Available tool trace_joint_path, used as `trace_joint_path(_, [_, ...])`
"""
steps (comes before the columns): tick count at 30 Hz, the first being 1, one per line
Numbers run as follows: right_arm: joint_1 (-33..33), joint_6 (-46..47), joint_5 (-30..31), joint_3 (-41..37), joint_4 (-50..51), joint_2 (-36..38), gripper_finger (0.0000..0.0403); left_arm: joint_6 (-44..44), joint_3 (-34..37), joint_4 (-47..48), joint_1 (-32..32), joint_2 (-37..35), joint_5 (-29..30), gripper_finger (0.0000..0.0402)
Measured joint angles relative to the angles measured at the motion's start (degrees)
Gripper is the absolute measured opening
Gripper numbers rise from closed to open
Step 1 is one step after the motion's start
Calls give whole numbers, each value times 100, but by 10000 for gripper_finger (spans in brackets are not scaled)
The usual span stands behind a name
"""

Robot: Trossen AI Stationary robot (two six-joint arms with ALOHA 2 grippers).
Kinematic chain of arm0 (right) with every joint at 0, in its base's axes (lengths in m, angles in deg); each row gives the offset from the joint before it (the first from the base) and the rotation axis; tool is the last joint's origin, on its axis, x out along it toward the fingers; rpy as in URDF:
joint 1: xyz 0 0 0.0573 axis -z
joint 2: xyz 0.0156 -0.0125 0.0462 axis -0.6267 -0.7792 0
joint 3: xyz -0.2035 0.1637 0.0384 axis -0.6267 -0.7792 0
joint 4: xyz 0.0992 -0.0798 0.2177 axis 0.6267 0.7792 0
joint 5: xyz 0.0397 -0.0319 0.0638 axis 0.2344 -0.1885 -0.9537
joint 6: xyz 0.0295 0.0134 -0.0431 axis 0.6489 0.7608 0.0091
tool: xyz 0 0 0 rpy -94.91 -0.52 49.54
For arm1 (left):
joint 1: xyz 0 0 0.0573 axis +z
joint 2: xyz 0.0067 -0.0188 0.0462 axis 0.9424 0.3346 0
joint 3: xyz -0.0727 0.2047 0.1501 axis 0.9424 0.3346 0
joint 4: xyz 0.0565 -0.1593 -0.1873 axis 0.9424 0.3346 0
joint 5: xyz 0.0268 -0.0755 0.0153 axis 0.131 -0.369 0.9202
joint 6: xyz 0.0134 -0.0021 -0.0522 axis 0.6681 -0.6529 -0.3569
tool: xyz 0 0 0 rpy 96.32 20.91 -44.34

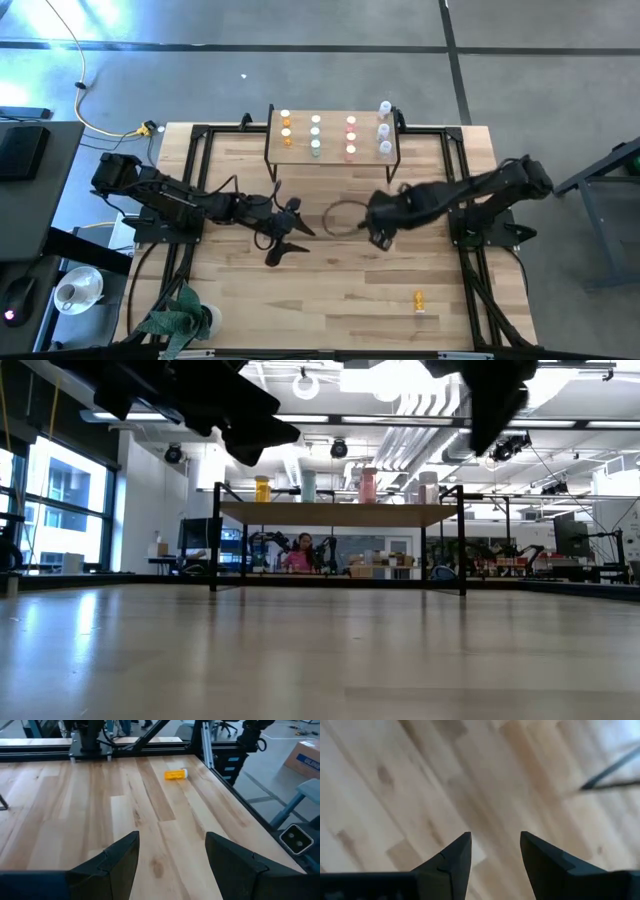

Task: Pick and place medicine bottles onto shelf by color
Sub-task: Put the orange pill bottle on the shelf

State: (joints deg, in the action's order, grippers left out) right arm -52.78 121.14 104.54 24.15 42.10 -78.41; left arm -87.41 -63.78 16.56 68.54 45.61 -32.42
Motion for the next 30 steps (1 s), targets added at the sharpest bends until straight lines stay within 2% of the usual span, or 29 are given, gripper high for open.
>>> trace_joint_path(6, [-924, 1549, -135, -563, -25, -2, 161, -138, 2, 0, -204, 0, 0, 218])
trace_joint_path(13, [-2076, 3641, -190, -819, -101, -2, 161, -330, 2, -1, -404, 0, 29, 218])
trace_joint_path(19, [-2944, 5456, -294, -1117, -579, -2, 161, -335, 1, -2, -540, 0, 39, 218])
trace_joint_path(30, [-4030, 7313, -406, -2051, -1896, -13, 161, -334, 0, -3, -573, 1, 42, 218])
